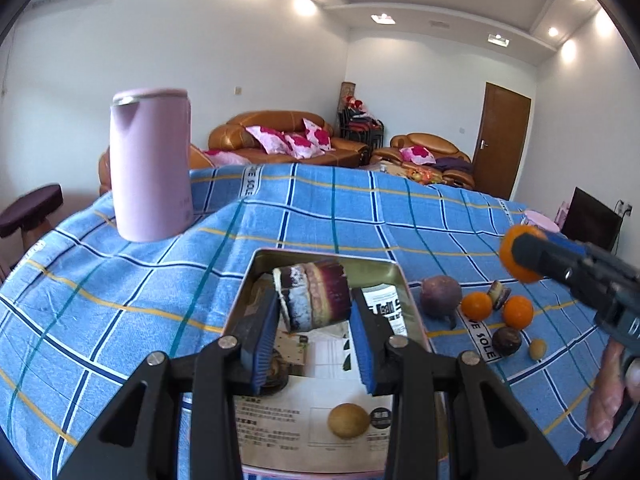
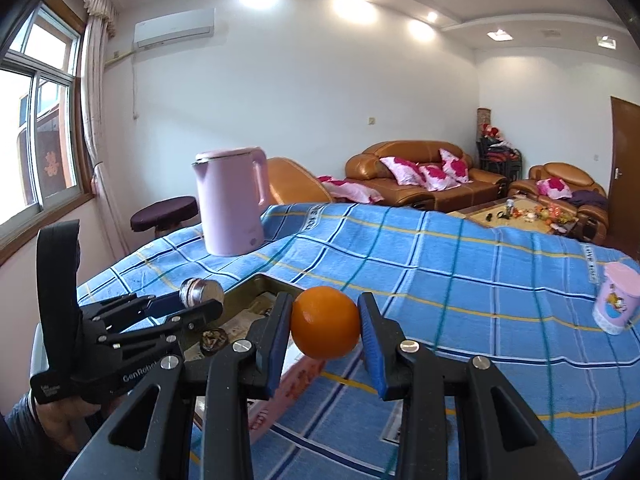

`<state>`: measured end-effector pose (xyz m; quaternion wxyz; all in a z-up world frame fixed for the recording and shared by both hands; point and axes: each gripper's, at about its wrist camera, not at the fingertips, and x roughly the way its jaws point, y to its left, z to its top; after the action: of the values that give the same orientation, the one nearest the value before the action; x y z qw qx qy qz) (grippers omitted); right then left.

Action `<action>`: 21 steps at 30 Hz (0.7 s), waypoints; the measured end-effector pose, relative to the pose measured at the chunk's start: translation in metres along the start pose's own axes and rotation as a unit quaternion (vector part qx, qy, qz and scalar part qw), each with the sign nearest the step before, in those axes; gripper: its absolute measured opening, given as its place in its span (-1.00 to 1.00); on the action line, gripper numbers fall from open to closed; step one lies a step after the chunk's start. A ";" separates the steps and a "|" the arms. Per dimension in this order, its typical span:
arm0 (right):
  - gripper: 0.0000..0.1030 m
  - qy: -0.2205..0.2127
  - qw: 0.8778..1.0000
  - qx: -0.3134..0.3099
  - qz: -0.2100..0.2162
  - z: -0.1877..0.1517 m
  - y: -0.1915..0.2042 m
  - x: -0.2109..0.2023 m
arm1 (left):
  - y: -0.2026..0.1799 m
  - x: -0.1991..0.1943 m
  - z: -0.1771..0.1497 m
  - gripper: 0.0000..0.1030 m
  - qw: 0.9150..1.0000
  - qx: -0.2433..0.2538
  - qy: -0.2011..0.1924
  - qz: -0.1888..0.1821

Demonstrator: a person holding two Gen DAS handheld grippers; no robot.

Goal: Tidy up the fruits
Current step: 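Carry the striped fruit in left tool and orange in right tool over the tin box, then open left tool to drop the striped fruit while right tool releases the orange into the tin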

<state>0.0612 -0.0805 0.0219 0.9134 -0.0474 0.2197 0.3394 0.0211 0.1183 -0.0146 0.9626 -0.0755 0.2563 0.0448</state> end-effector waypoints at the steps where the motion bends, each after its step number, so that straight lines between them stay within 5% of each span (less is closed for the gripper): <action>1: -0.30 0.003 1.000 -0.001 0.002 -0.001 0.002 0.003 | 0.002 0.002 0.001 -0.29 1.000 -0.001 0.002 -0.001; 21: -0.30 0.062 0.997 -0.018 0.035 -0.020 0.031 0.067 | 0.013 0.031 0.009 -0.29 0.999 0.012 0.045 0.025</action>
<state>0.0783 -0.0214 -0.0234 0.8846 -0.0765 0.2712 0.3716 0.0506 0.1341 -0.0241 0.9494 -0.0590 0.3020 0.0627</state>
